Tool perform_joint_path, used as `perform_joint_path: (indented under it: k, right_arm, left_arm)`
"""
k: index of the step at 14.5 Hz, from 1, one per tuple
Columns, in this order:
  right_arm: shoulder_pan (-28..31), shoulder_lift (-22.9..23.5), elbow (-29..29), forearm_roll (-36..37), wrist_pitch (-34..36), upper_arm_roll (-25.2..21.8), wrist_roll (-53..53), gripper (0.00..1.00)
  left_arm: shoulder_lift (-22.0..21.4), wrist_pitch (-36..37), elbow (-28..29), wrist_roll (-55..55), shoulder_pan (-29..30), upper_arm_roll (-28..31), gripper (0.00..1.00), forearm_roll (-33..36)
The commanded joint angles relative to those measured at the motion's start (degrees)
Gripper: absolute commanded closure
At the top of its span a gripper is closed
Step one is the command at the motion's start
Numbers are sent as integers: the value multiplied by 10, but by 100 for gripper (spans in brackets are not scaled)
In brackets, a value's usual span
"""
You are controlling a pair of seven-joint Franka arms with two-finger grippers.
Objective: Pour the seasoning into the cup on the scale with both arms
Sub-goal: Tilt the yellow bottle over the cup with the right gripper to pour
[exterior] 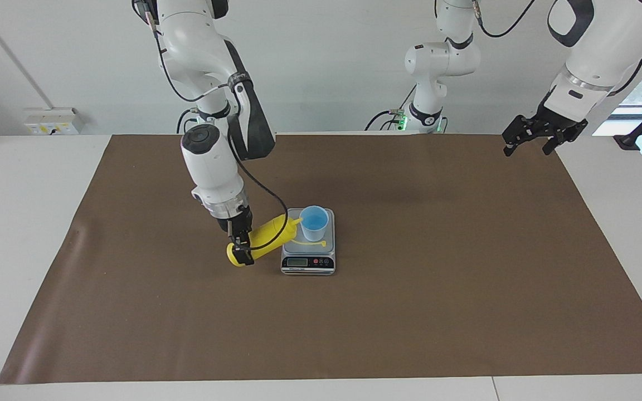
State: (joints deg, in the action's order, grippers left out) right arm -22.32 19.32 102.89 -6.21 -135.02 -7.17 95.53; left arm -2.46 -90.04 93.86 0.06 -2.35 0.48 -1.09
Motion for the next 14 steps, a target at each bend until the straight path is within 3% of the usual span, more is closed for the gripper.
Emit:
perform_joint_path:
  k: [1,4,14]
  right_arm:
    - [-2,-4,6,57,-19,1,4,100]
    - [-20,-2,6,96,-19,0,5,100]
    - [-32,9,10,240,-46,1,-13,100]
  left_arm:
    - [4,34,-32,3,5,-7,0,-8]
    - [10,54,-54,3,3,-7,0,-8]
    - [4,50,-34,6,0,-6,0,-7]
